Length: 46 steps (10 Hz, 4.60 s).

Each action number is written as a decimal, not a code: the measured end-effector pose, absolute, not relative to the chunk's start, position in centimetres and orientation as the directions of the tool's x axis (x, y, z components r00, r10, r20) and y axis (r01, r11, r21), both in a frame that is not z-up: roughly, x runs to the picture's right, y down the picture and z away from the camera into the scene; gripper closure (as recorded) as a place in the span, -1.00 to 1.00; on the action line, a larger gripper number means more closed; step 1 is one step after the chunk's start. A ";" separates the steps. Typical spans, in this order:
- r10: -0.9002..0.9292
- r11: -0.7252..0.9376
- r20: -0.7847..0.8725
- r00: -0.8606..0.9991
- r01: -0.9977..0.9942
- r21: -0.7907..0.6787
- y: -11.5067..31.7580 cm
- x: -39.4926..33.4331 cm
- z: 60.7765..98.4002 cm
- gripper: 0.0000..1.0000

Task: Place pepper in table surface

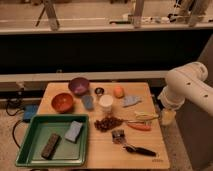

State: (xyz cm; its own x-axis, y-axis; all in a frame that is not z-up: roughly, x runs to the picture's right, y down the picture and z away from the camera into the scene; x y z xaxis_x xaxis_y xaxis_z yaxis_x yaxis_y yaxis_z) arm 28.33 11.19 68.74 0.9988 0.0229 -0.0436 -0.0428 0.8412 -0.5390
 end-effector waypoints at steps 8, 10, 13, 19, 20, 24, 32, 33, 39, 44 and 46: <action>-0.054 0.833 0.029 0.998 0.061 -0.549 14.0 26.1 71.3 -0.60; -0.060 0.830 0.047 0.997 0.076 -0.552 14.8 25.3 71.9 -0.60; -0.045 0.829 0.056 0.997 0.069 -0.555 16.3 25.3 72.7 -0.60; -0.040 0.822 0.093 0.995 0.085 -0.562 18.5 23.9 74.1 -0.60; -0.045 0.819 0.100 0.994 0.094 -0.567 19.1 23.6 74.7 -0.60; -0.044 0.814 0.116 0.992 0.102 -0.572 19.7 22.9 75.5 -0.57; -0.043 0.801 0.150 0.988 0.124 -0.586 21.4 21.7 77.7 -0.60; -0.042 0.798 0.152 0.987 0.125 -0.590 21.7 21.7 78.0 -0.60; -0.036 0.784 0.170 0.985 0.133 -0.606 22.9 21.1 79.6 -0.60; -0.030 0.775 0.183 0.983 0.138 -0.617 23.7 20.8 80.7 -0.60; -0.022 0.772 0.184 0.983 0.134 -0.621 24.0 20.8 81.1 -0.60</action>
State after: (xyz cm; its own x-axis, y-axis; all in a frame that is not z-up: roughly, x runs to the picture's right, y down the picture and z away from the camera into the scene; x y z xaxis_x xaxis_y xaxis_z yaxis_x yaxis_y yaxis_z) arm 20.82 24.04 81.14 0.9827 -0.0220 0.1840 0.1336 0.7724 -0.6210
